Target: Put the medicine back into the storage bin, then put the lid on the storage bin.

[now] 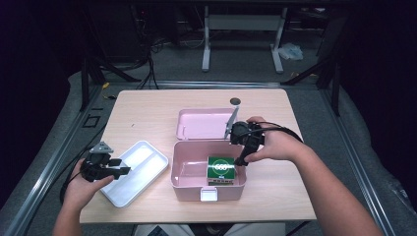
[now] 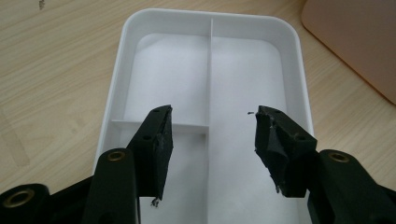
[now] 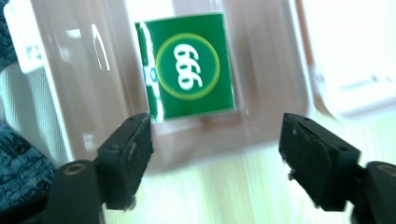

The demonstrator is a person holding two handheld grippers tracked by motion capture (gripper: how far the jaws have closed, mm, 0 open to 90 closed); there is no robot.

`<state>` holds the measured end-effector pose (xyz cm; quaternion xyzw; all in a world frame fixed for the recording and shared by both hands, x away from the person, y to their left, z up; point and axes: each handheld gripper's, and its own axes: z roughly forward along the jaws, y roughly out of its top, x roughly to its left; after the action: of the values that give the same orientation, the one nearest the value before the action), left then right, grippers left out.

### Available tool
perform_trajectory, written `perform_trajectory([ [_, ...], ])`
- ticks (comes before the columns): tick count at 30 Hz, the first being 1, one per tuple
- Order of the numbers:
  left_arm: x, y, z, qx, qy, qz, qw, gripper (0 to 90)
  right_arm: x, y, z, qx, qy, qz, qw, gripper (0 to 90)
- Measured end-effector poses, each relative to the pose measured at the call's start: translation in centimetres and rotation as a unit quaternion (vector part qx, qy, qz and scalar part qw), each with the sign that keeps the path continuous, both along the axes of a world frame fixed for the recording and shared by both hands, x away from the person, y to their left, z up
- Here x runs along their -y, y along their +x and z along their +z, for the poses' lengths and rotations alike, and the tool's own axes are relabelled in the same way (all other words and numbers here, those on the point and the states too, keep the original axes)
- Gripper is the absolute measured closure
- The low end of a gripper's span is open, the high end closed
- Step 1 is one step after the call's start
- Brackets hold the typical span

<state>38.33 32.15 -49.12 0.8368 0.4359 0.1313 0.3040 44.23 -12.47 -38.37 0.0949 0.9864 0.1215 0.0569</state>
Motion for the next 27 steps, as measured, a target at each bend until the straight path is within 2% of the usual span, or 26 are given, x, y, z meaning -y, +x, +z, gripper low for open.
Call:
perform_trajectory([
  [5, -0.1, 0.0, 0.1, 0.002, 0.004, 0.008, 1.0000, 50.4, 2.4, -0.4, 1.1, 0.006, 0.020, -0.017, 0.9996, 33.5],
  [9, -0.1, 0.1, 0.2, -0.006, 0.007, 0.007, 0.9999, 55.7, 4.0, -0.7, 1.4, 0.011, 0.030, -0.034, 0.9989, 35.5],
  [11, 0.0, 0.2, 0.2, -0.007, 0.017, 0.003, 0.9998, 56.7, 4.7, -0.7, 1.3, 0.010, 0.038, -0.045, 0.9982, 37.4],
  [15, -0.1, 0.4, 0.2, -0.015, 0.028, 0.000, 0.9995, 58.4, 5.9, -0.6, 0.8, 0.009, 0.047, -0.060, 0.9970, 40.1],
  [20, -0.1, 0.5, 0.4, -0.015, 0.027, 0.003, 0.9995, 61.2, 7.1, -0.6, -0.2, 0.010, 0.052, -0.073, 0.9959, 41.8],
  [27, 0.1, 0.8, 0.5, -0.032, 0.041, 0.003, 0.9987, 64.1, 8.4, -0.4, -1.6, 0.008, 0.055, -0.100, 0.9934, 44.5],
])
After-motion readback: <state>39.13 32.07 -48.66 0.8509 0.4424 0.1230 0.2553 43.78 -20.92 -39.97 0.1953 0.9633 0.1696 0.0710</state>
